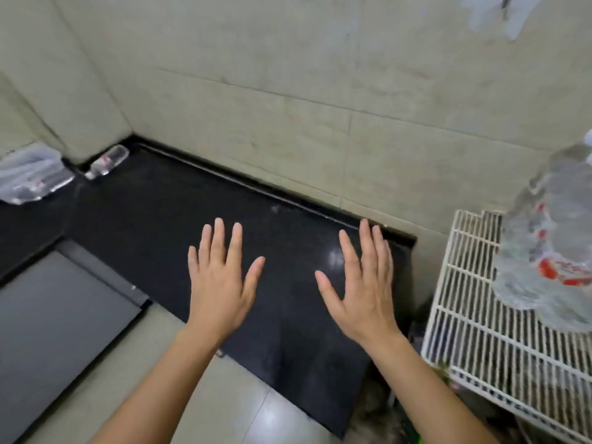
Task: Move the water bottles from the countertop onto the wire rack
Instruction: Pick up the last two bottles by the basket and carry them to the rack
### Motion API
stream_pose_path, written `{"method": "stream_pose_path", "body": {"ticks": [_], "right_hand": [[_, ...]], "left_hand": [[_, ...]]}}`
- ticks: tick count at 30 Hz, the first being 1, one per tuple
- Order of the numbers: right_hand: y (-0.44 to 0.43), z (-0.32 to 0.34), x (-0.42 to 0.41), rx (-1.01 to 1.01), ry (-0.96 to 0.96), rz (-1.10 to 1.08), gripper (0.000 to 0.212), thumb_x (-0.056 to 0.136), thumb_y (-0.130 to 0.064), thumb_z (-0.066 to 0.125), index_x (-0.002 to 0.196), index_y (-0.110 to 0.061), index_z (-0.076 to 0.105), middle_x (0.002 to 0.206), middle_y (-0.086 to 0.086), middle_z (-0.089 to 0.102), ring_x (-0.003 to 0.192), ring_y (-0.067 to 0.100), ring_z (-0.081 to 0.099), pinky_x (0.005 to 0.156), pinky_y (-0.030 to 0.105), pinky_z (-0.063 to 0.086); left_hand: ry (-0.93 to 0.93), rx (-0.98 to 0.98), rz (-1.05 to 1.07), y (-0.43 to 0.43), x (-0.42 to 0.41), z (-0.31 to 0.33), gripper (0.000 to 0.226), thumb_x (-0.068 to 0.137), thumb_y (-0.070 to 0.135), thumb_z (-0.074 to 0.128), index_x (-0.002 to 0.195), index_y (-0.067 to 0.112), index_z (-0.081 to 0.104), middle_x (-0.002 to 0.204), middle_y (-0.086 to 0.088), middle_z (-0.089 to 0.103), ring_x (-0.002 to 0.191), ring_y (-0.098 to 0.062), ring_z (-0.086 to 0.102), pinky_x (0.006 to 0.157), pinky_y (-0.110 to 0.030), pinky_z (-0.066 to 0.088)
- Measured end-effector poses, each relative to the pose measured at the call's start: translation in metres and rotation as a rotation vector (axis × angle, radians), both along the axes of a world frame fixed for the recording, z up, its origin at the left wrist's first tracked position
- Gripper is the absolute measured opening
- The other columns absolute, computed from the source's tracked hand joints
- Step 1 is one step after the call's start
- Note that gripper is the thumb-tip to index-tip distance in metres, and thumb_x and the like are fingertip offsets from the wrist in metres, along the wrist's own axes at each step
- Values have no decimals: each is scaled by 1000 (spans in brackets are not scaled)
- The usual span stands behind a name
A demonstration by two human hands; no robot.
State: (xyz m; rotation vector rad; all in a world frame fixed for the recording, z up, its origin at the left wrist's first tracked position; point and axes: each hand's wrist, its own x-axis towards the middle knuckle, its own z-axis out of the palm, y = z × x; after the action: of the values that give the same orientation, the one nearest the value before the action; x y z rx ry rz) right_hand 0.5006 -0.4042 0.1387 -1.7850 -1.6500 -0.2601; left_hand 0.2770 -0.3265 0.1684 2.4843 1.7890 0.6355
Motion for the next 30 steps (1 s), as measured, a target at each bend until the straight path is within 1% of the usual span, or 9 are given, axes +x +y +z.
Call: {"method": "stream_pose_path", "body": {"ticks": [3,8,10,13,16,19,22,27,30], "right_hand": [[45,-3,-80,-42,-16,72,75,100,-53,48,160,-14,27,171,16,8,159,34,4,126,57,12],[118,-4,-228,-98,6,175,72,101,-57,42,160,-16,28,172,11,6,159,29,-1,128,51,5],[145,1,-286,-111,3,256,71,102,-57,41,160,-17,28,172,10,5,159,28,-1,128,51,6],[178,8,-355,-119,-11,357,69,103,-56,40,159,-17,31,171,11,10,159,27,3,128,51,8],[211,4,-407,-123,-18,434,68,103,-57,37,157,-16,35,170,13,15,159,28,6,128,51,11],[245,-8,-449,-153,-32,501,69,104,-60,34,157,-16,35,171,12,15,159,27,5,128,51,11],[286,-24,-488,-183,-36,536,67,103,-57,41,157,-18,35,171,10,13,160,25,3,127,52,11],[386,-53,-560,-168,-4,574,66,101,-53,47,155,-16,40,169,11,20,159,27,8,127,51,12],[452,-54,-600,-206,-15,586,68,101,-55,44,156,-16,39,170,12,18,159,29,7,127,50,10]], "left_hand": [[-2,38,70,18,-89,-1,72,100,57,31,156,11,36,165,-20,27,154,-39,21,117,-65,26],[12,50,192,46,-244,2,72,102,58,25,157,13,35,166,-17,25,155,-36,19,119,-64,25],[7,46,260,57,-302,7,73,102,59,23,157,13,36,166,-18,25,155,-36,19,119,-64,24],[-44,30,354,73,-371,8,76,102,63,15,157,14,33,167,-16,23,156,-34,15,121,-64,22],[-62,26,417,91,-421,1,76,101,63,16,157,13,34,167,-16,23,156,-34,15,120,-65,22],[-81,-5,475,115,-462,-8,74,101,61,21,157,14,32,168,-15,21,157,-32,13,121,-64,21],[-78,-20,509,146,-499,-20,73,101,60,23,158,14,31,168,-14,20,157,-31,12,122,-63,21],[-14,-34,523,242,-564,-36,73,101,60,26,158,15,32,168,-15,20,157,-31,14,122,-61,21],[3,-55,549,306,-598,-30,74,101,60,25,157,14,35,167,-16,23,156,-33,18,120,-63,25]]}}
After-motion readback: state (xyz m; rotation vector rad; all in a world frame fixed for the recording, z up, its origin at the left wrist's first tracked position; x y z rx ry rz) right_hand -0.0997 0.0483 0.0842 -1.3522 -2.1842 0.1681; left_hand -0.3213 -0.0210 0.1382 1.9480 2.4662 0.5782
